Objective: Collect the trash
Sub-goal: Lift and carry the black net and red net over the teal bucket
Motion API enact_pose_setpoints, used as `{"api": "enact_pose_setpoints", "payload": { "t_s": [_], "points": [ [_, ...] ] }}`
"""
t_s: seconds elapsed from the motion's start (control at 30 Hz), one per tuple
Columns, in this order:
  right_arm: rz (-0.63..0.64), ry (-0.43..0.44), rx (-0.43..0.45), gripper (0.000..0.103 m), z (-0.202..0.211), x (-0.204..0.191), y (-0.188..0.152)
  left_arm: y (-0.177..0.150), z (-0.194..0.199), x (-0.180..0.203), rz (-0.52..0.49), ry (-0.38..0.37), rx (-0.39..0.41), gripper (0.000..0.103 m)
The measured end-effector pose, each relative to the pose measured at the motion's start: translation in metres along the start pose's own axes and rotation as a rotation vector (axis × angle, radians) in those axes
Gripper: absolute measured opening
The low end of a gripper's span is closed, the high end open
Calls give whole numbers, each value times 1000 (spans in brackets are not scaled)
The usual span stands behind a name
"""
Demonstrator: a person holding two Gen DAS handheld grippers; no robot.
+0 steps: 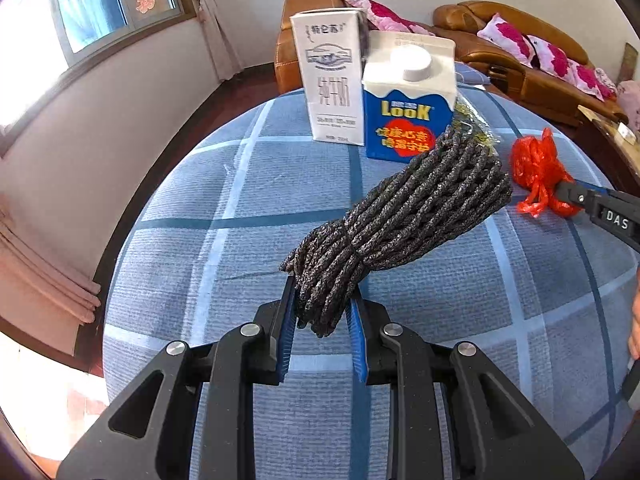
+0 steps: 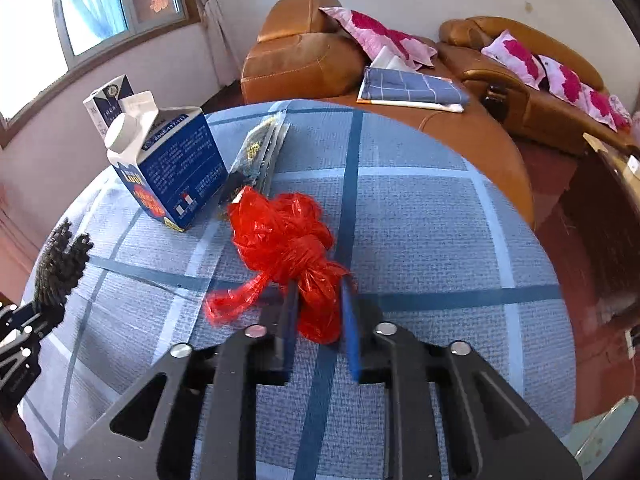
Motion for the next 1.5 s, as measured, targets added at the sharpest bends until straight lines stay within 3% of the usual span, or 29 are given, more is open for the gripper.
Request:
{"api": "enact_pose_setpoints", "payload": {
  "t_s": [0.27,0.67,1.5],
  "points": [
    [-74,-12,74,13,54,-3,-23,1,14,19,-12,26,29,24],
    [-170,-48,150,13,129,-1,-73,-24,52,42,-1,8,55,24],
    [-260,-106,248,13,217,30,-148,-74,121,106,-72,3,125,24]
  ]
}}
Point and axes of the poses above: each gripper's, at about its wrist camera, not at the fingertips, and z roughly against the way its jaws point, x to its right, y to its top, the point moved 6 cm from there along -z, roughly the way its jaws point, and after that the axes turned 1 degree about z, right-handed, at the moved point
